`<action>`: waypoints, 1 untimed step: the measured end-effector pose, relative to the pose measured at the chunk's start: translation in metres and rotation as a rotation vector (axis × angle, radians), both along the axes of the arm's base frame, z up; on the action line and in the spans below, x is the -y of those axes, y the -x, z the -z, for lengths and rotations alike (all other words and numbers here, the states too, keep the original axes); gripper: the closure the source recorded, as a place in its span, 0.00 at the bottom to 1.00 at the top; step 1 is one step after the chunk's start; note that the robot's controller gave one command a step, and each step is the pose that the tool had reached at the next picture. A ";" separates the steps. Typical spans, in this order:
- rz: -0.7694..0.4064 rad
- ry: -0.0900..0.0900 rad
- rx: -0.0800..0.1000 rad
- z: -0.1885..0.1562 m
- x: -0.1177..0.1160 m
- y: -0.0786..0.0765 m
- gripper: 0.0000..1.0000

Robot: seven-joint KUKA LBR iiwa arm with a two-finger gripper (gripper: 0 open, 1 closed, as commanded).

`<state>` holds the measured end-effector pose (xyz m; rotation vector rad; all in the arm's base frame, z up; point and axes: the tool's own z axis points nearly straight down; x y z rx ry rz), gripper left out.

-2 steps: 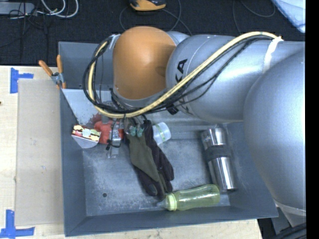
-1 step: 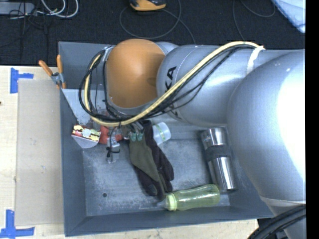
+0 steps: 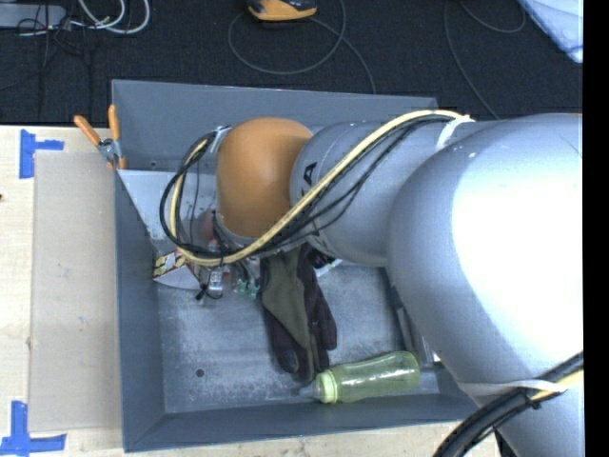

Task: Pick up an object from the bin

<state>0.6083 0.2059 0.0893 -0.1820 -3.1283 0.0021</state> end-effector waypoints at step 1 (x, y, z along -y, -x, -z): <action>0.001 0.000 0.000 0.000 0.000 0.000 1.00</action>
Offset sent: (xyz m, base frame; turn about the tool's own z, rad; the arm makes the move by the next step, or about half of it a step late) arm -0.0059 -0.0677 0.1177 -0.2999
